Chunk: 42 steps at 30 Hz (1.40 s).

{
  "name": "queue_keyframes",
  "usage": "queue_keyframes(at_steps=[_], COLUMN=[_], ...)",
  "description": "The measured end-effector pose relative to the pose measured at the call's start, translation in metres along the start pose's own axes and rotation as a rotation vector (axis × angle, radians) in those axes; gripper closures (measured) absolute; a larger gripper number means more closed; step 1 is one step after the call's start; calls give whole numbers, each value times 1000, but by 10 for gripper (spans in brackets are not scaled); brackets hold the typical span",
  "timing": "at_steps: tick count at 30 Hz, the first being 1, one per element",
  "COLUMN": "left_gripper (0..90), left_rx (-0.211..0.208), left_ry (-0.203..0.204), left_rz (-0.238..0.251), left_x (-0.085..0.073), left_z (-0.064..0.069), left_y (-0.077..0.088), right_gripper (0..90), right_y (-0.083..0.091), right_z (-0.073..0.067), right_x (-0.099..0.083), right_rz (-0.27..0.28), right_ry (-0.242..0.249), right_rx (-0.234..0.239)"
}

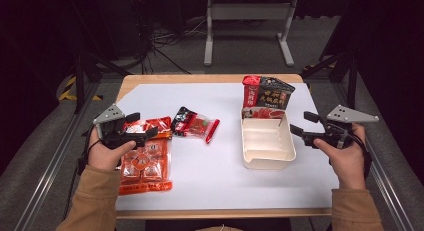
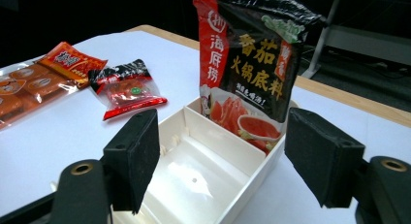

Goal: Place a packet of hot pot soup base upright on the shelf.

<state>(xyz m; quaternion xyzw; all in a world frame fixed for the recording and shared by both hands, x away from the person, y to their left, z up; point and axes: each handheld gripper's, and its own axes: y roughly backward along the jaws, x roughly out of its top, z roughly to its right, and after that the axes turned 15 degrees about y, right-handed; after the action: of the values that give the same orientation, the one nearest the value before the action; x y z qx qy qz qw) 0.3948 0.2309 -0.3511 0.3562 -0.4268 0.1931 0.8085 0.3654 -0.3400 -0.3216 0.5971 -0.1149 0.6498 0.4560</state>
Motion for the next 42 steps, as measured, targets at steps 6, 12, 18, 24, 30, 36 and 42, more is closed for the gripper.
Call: queue_keyframes(at_steps=[6, 12, 18, 24, 30, 36, 42], left_gripper=[113, 150, 129, 80, 120, 122, 123], left_rx=[41, 110, 188, 251, 307, 326, 333], left_ry=[17, 47, 111, 178, 185, 186, 207], left_rz=[27, 38, 36, 0, -32, -35, -57], left_x=[-1, -7, -14, -22, -32, -35, -38], left_z=[-19, -45, -74, -97, -114, -123, -130], left_y=[10, 12, 10, 3, -5, -12, -20], right_gripper=[289, 289, 284, 285, 284, 281, 281], right_y=[-2, -7, -12, -13, -16, -18, -16], right_z=[-4, -6, -10, -11, -13, -17, -20], right_x=[0, -1, 0, -2, -3, -6, -9], right_rz=[-5, -2, -11, 13, 6, -8, -18], right_ry=[18, 25, 46, 59, 71, 73, 73], right_rx=[2, 18, 24, -7, -1, 3, 2])
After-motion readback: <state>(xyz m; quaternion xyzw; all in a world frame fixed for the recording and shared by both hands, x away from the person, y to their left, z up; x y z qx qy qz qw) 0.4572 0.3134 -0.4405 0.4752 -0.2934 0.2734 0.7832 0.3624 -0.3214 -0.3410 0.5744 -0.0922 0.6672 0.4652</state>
